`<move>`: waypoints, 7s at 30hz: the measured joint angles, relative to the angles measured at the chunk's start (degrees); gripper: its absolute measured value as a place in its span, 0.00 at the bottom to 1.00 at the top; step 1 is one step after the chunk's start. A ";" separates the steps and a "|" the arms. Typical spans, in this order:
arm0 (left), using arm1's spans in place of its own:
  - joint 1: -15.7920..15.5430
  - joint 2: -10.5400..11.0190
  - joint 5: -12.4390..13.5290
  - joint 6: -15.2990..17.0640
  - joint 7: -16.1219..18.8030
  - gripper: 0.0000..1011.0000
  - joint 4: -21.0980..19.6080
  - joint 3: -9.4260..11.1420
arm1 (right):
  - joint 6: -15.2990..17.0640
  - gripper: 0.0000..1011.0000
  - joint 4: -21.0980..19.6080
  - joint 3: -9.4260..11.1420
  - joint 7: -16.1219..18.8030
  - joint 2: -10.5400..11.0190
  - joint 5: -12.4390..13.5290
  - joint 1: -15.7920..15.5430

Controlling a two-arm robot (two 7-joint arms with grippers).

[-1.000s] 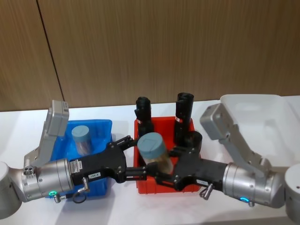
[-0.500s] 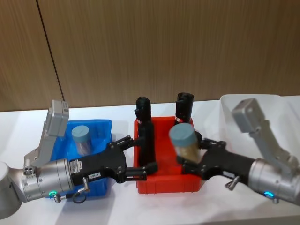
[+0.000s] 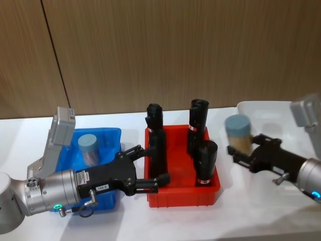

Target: Pick the cotton swabs from the blue box and place them into the white box.

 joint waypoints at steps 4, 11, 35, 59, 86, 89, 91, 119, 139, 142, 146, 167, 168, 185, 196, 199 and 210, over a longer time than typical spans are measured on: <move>0.00 0.00 0.00 0.00 0.00 0.99 0.00 0.00 | -0.22 0.63 1.53 0.86 -2.02 0.25 0.90 0.64; 0.00 0.00 0.00 0.00 0.00 0.99 0.00 0.00 | -0.35 0.63 5.16 1.94 -6.05 0.12 2.15 2.38; 0.00 0.00 0.00 0.00 0.00 0.99 0.00 0.00 | -0.66 0.88 20.72 2.70 -13.69 -2.79 1.98 10.39; 1.62 -0.30 2.41 -0.50 8.17 0.99 -2.30 0.92 | -4.16 0.99 14.50 2.09 -15.35 -3.94 0.76 5.00; 5.56 -1.06 8.50 -1.90 28.38 0.99 -8.04 3.20 | -12.40 0.99 -3.49 0.68 -19.30 -6.47 -1.57 -9.85; 5.91 -1.12 9.02 -2.01 30.04 0.99 -8.56 3.40 | -13.08 0.99 -4.98 0.55 -19.63 -6.67 -1.82 -11.06; 6.26 -1.19 9.54 -2.14 31.85 0.99 -9.04 3.62 | -13.87 0.99 -6.61 0.43 -19.99 -6.89 -1.97 -12.41; 10.38 -2.02 15.85 -3.53 52.78 0.99 -15.00 5.99 | -14.74 0.99 -8.57 0.33 -20.40 -7.14 -2.27 -14.06; 12.13 -2.37 18.55 -4.14 61.68 0.99 -17.55 7.01 | -14.71 0.99 -8.54 0.33 -20.35 -7.13 -2.25 -14.05; 12.13 -2.37 18.55 -4.14 61.70 0.99 -17.55 7.01 | -14.71 0.99 -8.54 0.33 -20.33 -7.14 -2.25 -14.05; 12.13 -2.35 18.55 -4.14 61.72 0.99 -17.55 7.01 | -14.70 0.99 -8.54 0.33 -20.21 -7.14 -2.24 -14.04; 12.09 -2.34 18.53 -4.09 61.72 0.99 -17.51 6.97 | -10.57 0.99 -6.61 0.85 -13.38 -6.64 -0.62 -11.85; 12.09 -2.34 18.53 -4.09 61.72 0.99 -17.51 6.97 | -10.29 0.99 -6.21 0.79 -12.74 -6.70 -0.72 -11.49; 12.09 -2.34 18.53 -4.07 61.71 0.99 -17.50 6.97 | -8.52 0.99 0.92 -0.55 -6.31 -8.93 -4.22 -6.01; 12.09 -2.34 18.52 -4.08 61.71 0.99 -17.50 6.97 | -8.24 0.99 6.19 -1.53 -3.60 -11.00 -6.79 -1.82; 12.09 -2.34 18.52 -4.08 61.71 0.99 -17.50 6.98 | -8.07 0.99 7.47 -1.79 -3.02 -11.56 -7.33 -0.74; 12.09 -2.34 18.53 -4.08 61.71 0.99 -17.50 6.98 | -7.21 0.99 11.29 -2.51 -1.49 -13.26 -8.65 2.60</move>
